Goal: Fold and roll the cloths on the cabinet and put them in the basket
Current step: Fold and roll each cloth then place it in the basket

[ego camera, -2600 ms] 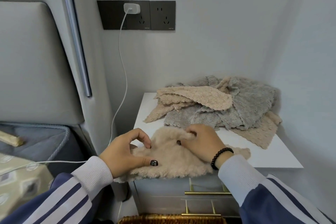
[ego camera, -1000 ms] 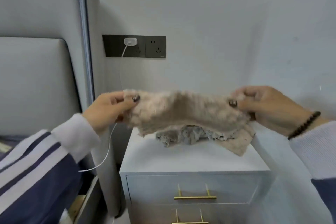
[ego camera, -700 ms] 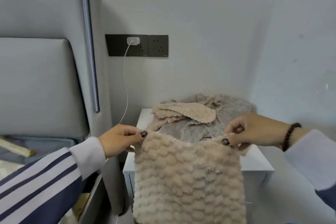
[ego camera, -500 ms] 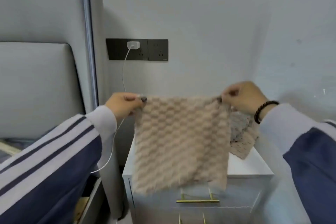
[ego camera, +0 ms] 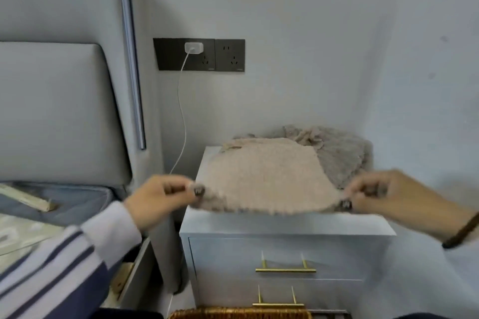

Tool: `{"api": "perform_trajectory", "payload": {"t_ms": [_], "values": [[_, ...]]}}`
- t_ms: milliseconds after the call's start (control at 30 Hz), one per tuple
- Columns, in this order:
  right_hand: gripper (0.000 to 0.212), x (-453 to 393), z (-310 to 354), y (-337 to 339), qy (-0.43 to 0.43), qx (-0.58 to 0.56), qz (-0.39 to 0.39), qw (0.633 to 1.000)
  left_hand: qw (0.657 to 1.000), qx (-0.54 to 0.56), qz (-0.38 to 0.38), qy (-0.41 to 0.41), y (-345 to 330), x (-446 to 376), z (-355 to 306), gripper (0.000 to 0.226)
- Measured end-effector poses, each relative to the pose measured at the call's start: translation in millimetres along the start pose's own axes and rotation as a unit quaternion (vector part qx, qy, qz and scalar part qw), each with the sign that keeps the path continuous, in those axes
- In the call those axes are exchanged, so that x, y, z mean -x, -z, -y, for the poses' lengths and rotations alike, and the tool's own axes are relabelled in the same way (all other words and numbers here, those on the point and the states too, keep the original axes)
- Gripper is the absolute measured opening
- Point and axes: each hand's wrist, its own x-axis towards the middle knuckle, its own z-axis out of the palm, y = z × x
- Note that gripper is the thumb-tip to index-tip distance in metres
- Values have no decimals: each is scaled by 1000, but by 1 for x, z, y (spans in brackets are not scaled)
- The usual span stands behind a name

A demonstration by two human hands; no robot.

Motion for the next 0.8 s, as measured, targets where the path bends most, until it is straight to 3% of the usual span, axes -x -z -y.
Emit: {"api": "perform_trajectory", "payload": {"t_ms": [67,100,200,233,333,433,567,800], "values": [[13,6,-28,-29,-63,43,75,994,998,-26,31,54,-10,21,37,65],[4,8,-39,-43,-92,47,104,989,996,-24,35,77,-15,29,52,67],[25,8,-59,-64,-134,47,168,976,992,-13,52,115,-29,43,73,38],[25,7,-59,-65,-145,41,184,971,991,-22,60,118,-32,43,74,38],[16,2,-60,-64,-174,-26,207,962,992,-14,33,118,-32,39,78,67],[9,-2,-63,-65,-181,-65,170,967,993,-17,1,113,-29,34,82,63],[7,-13,-58,-64,-133,-81,72,985,993,13,-52,102,-33,19,78,23],[10,-64,-46,-81,-71,-121,-151,978,978,23,-162,127,-25,-12,79,25]]}}
